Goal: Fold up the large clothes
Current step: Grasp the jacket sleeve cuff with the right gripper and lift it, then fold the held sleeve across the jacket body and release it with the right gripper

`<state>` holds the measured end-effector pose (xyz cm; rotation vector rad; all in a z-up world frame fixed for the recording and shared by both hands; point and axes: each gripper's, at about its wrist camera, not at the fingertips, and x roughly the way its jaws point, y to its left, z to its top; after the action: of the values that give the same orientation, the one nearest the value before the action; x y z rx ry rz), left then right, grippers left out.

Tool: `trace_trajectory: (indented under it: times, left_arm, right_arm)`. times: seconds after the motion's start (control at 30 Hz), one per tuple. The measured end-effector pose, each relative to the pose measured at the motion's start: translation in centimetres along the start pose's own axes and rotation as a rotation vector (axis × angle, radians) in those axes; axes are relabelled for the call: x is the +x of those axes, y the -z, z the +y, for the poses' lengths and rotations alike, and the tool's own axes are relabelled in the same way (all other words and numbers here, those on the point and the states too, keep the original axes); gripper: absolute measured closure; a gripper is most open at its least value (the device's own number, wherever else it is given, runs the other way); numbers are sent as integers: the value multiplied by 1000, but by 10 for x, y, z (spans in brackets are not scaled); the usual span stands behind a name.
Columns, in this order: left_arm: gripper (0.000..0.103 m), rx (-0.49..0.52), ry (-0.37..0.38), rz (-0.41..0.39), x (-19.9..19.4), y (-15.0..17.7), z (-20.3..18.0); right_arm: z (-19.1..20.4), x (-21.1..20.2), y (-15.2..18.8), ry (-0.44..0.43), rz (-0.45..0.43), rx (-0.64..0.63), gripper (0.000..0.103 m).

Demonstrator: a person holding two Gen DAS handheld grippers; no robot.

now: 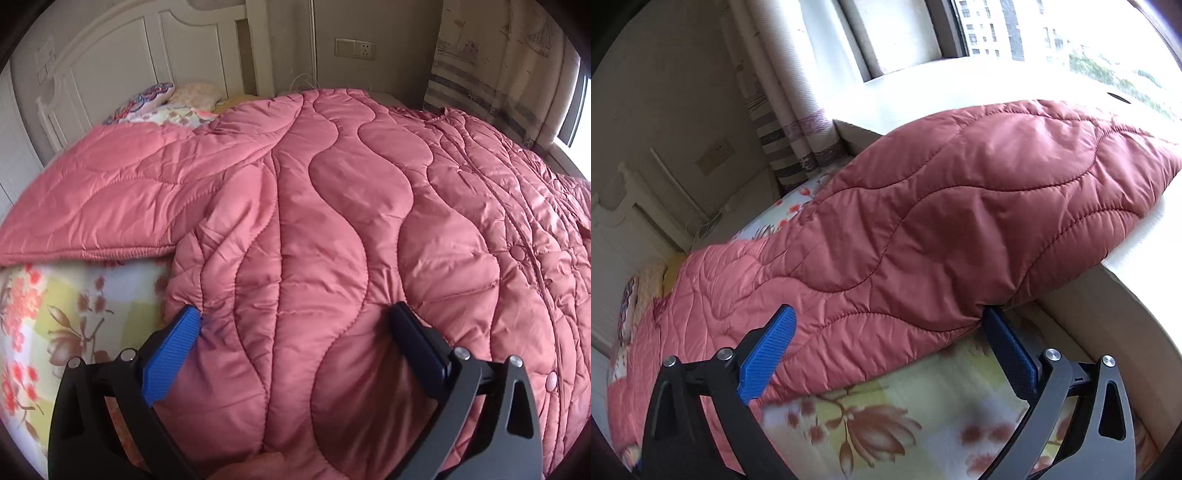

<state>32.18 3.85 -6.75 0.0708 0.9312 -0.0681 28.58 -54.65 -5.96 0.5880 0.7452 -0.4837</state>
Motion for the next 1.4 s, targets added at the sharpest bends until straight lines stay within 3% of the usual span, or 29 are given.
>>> trace_trajectory:
  times: [0.1,0.13,0.2,0.3,0.37,0.4,0.47,0.53,0.57,0.63,0.7,0.73,0.83,0.9,1.0,1.07,1.1,1.13,1.17,1.23,1.33,1.4]
  left_arm:
    - [2,-5,4,0,2,-1,2]
    - [2,-5,1,0,3,-2,3]
    - [2,-8,2,-2,4,-2,3]
    - [2,-9,4,-1,4,-2,1]
    - [2,-10,6,-2,3,-2,1]
    - [2,-11,7,-2,1,1,1]
    - [2,-14,10,-3,0,1,3]
    - [2,-16,12,-3,0,1,4]
    - [2,-16,12,-3,0,1,4]
    - [2,-12,7,-2,1,0,3]
    - [2,-8,3,-2,0,1,2]
    - [2,-7,1,-2,0,1,2]
    - [2,-3,-7,-2,1,1,0]
    - [2,-2,-11,-3,1,1,0]
    - [2,-7,-3,-2,1,0,1]
    - [2,-8,-1,-2,1,0,1]
    - [2,-8,-2,-3,1,1,2]
    - [2,-8,-1,-3,1,0,2]
    - [2,-9,-1,-3,1,1,2]
    - [2,-8,-2,-3,1,1,1]
    - [2,-8,-1,-3,1,1,2]
    - [2,-8,-1,-3,1,0,2]
  right_arm:
    - [21,-6,-7,139,-134,-83,69]
    - [36,-15,-6,181,-220,-140,76]
    - [78,-34,2,225,-377,-288,81]
    - [141,-47,19,126,-447,-504,92]
    - [195,-54,52,71,-496,-701,92]
    - [219,-54,71,29,-485,-808,92]
    - [254,-45,106,-41,-377,-988,92]
    - [267,-37,136,-126,-231,-1055,78]
    - [262,-37,143,-144,-192,-1013,70]
    - [239,-38,133,-140,-181,-874,24]
    - [201,-45,107,-116,-213,-662,20]
    - [166,-48,85,-114,-210,-498,20]
    - [77,-48,56,-122,-137,-106,20]
    - [35,-35,44,-96,-84,43,20]
    - [0,-9,23,-29,-47,144,20]
    - [-13,5,11,12,-52,196,21]
    - [-17,8,5,22,-69,212,31]
    - [-14,11,-2,36,-98,203,51]
    - [-5,11,-7,67,-130,167,59]
    - [18,-6,-16,118,-276,68,82]
    - [75,-34,-25,186,-470,-135,86]
    - [121,-47,-21,170,-542,-305,87]
